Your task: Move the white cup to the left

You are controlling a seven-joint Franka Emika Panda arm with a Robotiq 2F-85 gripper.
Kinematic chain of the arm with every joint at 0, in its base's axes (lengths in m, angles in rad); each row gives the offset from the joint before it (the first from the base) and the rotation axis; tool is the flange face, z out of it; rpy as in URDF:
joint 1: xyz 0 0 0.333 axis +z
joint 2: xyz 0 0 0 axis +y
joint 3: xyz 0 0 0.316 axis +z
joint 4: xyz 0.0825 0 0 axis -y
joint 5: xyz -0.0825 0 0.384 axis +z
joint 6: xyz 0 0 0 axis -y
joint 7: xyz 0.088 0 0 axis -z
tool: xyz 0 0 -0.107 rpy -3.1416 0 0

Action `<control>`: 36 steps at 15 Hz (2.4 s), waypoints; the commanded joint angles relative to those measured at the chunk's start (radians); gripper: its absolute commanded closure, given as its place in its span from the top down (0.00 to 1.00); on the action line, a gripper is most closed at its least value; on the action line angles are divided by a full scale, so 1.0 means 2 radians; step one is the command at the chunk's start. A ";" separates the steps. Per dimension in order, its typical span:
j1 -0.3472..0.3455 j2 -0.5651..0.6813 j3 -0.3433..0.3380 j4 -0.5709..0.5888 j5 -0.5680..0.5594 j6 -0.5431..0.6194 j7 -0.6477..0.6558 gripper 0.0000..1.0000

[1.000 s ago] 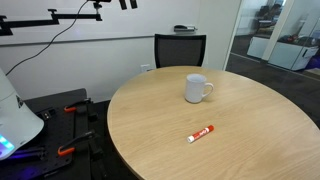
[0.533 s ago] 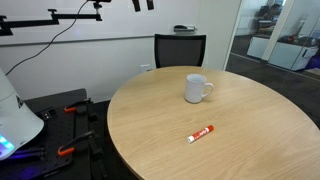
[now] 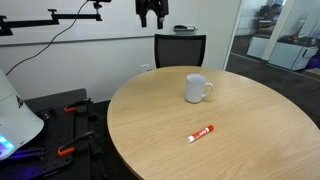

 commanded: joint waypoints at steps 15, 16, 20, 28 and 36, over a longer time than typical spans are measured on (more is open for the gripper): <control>-0.026 0.074 -0.004 0.036 -0.021 0.030 -0.026 1.00; -0.027 0.085 -0.005 0.040 -0.021 0.034 -0.042 1.00; -0.038 0.125 -0.008 0.060 -0.012 0.048 -0.098 1.00; -0.056 0.209 -0.001 0.119 -0.023 0.063 -0.136 1.00; -0.059 0.283 0.004 0.199 -0.038 0.055 -0.128 1.00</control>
